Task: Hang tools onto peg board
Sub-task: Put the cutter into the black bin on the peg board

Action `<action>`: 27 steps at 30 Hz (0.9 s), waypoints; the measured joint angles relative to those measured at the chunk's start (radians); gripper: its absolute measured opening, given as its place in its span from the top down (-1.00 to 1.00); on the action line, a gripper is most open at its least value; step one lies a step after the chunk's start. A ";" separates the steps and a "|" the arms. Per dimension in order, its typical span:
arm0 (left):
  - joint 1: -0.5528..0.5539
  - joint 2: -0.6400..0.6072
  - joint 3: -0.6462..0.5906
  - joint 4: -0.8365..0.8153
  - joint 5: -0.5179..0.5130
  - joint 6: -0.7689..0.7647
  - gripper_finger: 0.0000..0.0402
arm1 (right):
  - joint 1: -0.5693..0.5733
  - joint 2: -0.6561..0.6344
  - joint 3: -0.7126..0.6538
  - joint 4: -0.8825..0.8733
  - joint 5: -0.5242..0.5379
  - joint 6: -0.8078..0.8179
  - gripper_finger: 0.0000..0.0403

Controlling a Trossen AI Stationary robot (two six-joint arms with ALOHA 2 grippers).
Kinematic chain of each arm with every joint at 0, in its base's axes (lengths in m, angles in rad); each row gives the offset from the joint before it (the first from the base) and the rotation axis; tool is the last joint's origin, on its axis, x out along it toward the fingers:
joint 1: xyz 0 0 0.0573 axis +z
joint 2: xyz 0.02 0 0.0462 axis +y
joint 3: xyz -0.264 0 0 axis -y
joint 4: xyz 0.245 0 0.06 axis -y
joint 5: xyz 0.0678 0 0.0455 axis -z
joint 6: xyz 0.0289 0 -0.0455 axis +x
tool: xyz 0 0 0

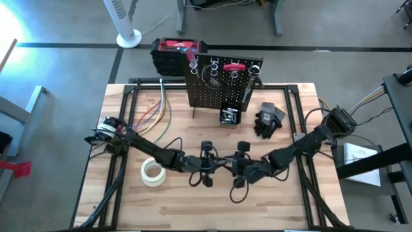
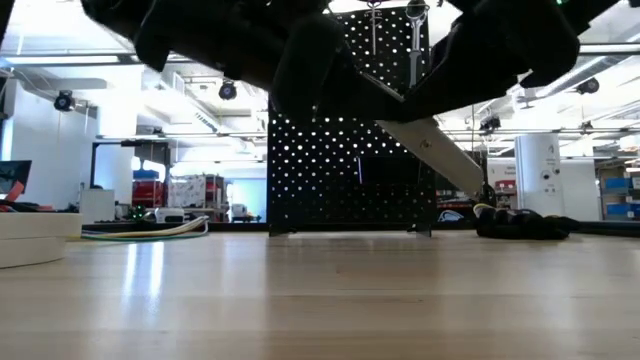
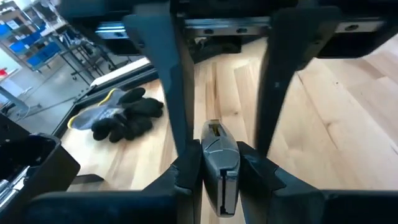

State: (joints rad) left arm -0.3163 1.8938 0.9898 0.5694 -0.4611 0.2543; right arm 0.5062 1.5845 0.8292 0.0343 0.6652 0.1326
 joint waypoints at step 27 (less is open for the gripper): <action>-0.013 -0.028 0.210 -0.422 -0.024 -0.179 0.17 | 0.012 0.002 0.011 -0.178 0.120 0.114 0.72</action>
State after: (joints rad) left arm -0.3288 1.8662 1.1995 0.1477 -0.4848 0.0752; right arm 0.5178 1.5864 0.8399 -0.1442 0.7854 0.2470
